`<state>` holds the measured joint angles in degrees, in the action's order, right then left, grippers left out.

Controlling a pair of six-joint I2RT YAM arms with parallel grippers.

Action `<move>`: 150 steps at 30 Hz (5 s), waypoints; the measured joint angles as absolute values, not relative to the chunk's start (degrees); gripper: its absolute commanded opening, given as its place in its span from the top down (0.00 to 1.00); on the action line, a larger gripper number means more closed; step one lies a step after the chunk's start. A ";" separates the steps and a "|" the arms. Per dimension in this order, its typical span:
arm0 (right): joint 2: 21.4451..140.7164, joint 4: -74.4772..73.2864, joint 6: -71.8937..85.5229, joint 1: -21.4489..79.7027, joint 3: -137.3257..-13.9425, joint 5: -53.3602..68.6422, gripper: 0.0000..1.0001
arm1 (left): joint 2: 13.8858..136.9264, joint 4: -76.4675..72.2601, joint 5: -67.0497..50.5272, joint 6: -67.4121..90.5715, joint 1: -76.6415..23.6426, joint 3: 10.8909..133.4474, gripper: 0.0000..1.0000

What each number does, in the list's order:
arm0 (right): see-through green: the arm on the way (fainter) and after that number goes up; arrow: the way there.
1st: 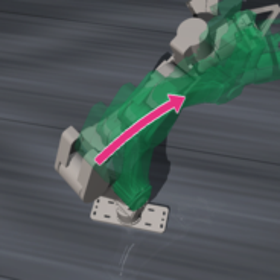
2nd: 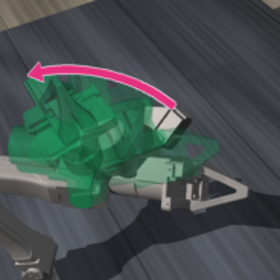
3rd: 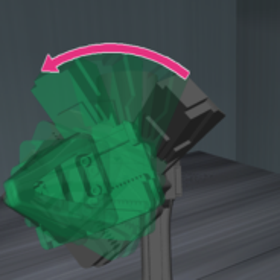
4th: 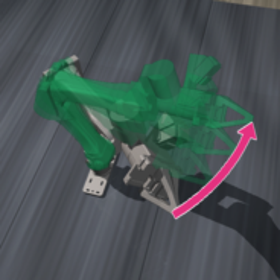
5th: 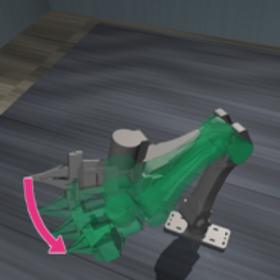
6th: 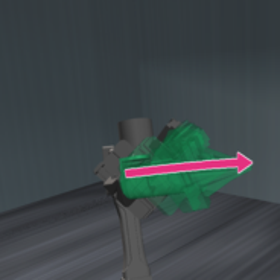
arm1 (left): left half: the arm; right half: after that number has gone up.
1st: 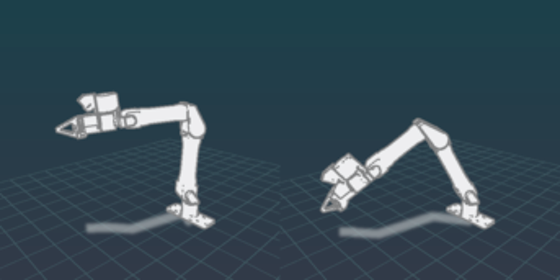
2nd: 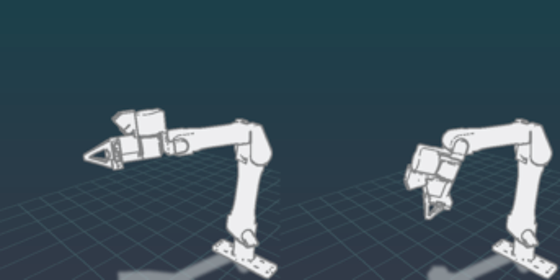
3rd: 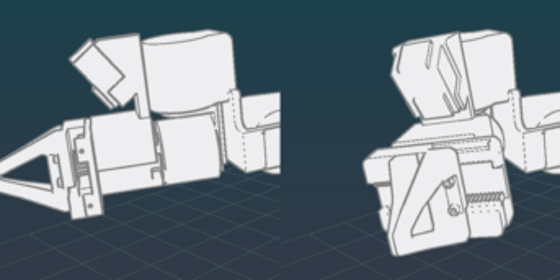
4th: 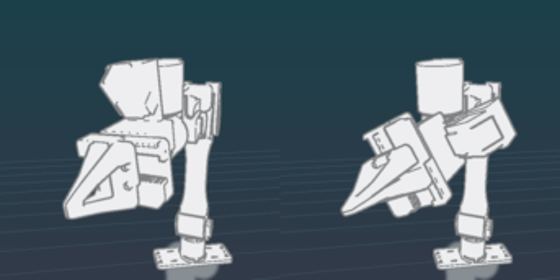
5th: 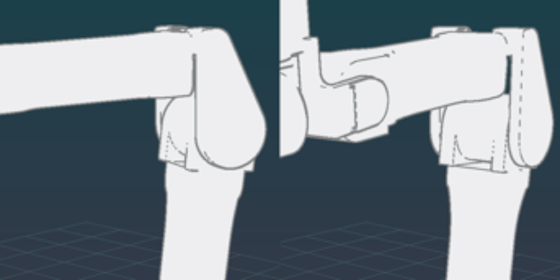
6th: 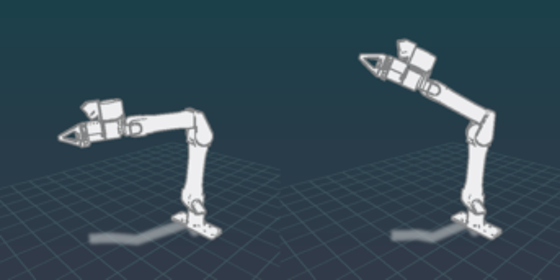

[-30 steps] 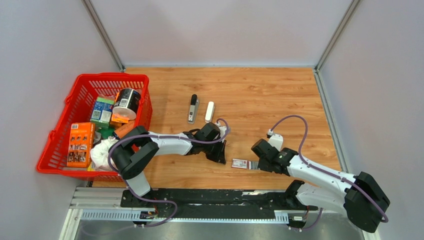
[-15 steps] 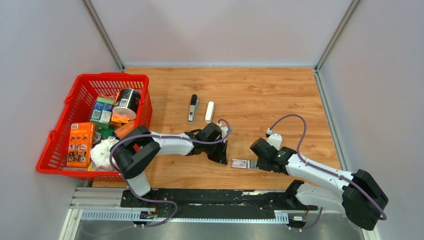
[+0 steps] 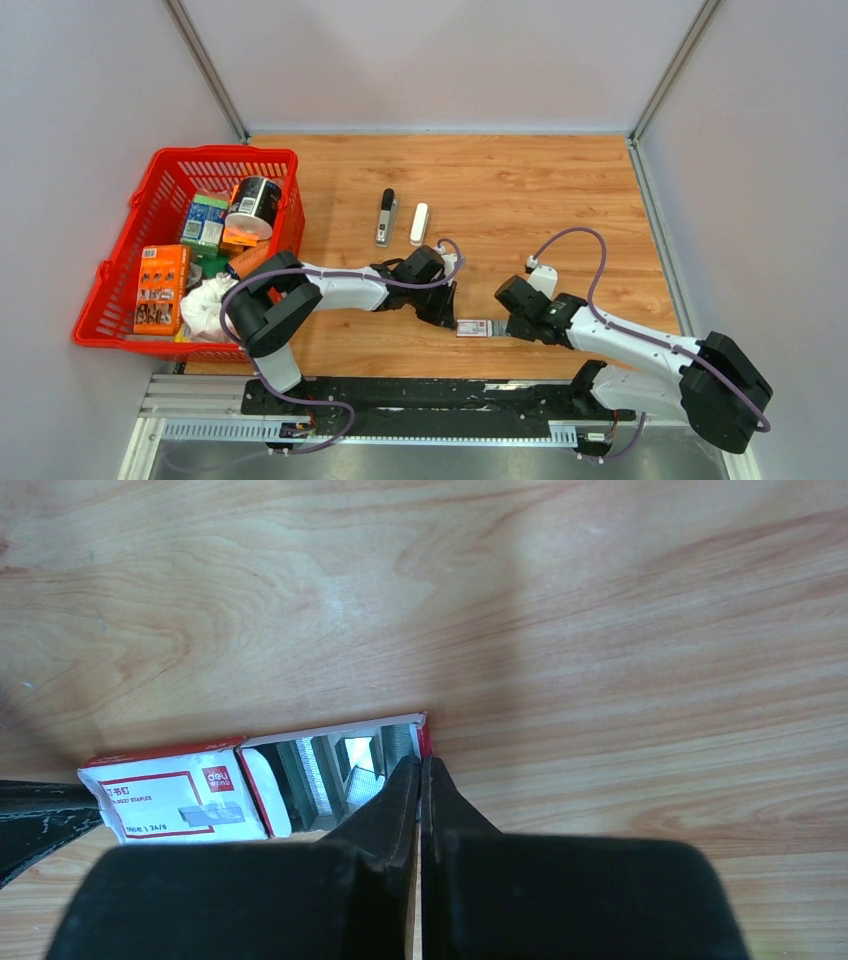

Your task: Unload the staples from the stapler

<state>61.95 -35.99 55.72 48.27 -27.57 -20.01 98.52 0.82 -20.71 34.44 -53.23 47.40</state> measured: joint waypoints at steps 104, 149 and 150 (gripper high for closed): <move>75.05 -27.73 54.54 55.81 -34.26 -20.97 1.00 | 98.80 1.04 -20.43 34.41 -54.26 47.79 1.00; 62.48 -34.48 50.19 53.80 -31.81 -21.19 0.76 | 95.20 3.92 -16.43 31.09 -54.50 47.27 1.00; 61.93 -35.11 49.93 53.80 -32.10 -21.67 0.74 | 94.76 4.01 -16.29 30.87 -54.50 47.27 1.00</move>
